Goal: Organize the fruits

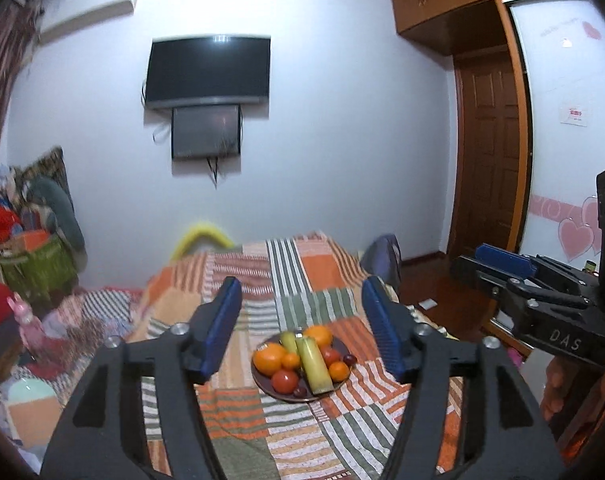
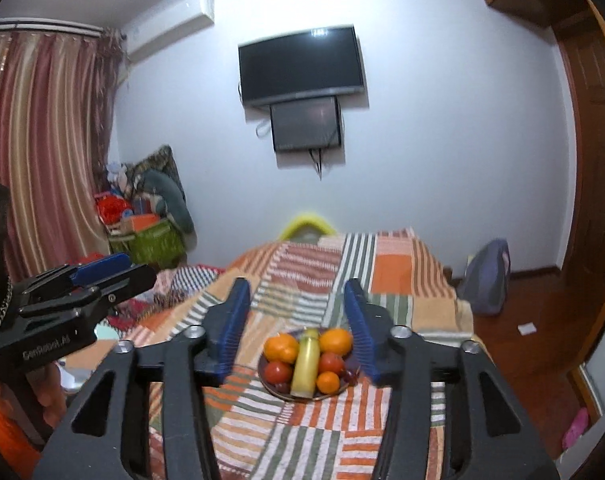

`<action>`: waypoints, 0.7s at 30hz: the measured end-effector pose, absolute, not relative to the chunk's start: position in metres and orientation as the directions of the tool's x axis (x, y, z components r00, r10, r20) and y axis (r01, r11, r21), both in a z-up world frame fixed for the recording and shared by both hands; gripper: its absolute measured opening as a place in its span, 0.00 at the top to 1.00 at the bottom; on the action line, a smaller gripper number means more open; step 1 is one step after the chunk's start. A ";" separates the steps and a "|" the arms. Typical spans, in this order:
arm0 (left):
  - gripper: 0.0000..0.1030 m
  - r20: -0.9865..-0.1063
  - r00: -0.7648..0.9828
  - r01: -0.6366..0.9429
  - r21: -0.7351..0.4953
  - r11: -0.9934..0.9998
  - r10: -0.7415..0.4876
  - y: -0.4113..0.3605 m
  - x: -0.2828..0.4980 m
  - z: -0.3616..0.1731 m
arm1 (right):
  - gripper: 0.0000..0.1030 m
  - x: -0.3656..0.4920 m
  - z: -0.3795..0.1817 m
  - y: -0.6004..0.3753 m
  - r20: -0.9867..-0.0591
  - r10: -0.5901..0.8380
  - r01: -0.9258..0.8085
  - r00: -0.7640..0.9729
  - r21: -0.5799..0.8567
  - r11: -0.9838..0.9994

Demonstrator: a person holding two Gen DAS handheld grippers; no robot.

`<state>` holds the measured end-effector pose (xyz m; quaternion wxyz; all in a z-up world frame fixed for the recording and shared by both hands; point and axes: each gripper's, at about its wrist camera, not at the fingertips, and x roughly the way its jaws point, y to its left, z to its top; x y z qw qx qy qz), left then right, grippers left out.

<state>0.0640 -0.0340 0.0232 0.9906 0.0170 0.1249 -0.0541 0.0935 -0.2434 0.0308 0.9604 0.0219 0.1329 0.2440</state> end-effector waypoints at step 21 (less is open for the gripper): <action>0.01 -0.182 0.980 0.077 0.002 0.997 -0.075 -0.038 0.023 0.031 | 0.00 0.060 0.033 -0.248 -0.143 0.376 -0.368 0.916 0.080 0.926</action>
